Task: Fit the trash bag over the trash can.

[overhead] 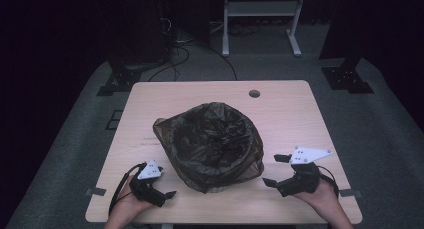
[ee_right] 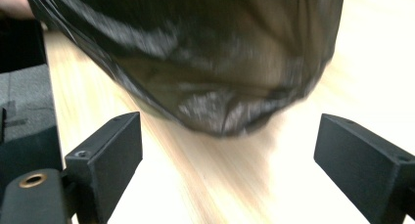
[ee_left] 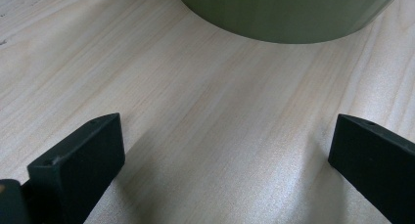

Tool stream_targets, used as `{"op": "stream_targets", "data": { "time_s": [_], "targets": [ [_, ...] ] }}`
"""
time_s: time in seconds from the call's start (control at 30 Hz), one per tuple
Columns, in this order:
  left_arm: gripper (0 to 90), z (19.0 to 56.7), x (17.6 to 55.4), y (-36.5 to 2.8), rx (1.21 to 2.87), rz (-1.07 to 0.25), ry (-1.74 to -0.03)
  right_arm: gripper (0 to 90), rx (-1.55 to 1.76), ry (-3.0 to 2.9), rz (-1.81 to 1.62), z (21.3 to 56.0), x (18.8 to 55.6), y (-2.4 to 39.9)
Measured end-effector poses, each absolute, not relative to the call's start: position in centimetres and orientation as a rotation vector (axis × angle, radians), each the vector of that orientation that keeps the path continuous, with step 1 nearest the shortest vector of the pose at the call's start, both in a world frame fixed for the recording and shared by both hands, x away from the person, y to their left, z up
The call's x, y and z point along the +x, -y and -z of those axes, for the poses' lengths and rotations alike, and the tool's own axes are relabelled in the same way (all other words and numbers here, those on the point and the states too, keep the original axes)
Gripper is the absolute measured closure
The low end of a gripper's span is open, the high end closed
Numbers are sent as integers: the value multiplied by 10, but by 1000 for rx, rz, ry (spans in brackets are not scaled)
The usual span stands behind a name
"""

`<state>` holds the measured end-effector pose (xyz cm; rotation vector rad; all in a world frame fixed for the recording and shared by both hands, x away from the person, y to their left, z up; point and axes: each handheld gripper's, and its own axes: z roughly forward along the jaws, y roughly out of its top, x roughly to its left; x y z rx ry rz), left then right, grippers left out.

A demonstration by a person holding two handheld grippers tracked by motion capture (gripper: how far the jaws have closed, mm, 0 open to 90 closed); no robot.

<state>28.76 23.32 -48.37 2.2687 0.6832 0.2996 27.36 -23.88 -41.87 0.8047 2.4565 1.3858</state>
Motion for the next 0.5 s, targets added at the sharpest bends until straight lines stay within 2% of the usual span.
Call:
{"op": "stream_targets", "data": {
  "time_s": [0.5],
  "targets": [
    [0,484,288,-233,2269,-300,-683,95,831,-2547,-1217,468,276,218]
  ]
}}
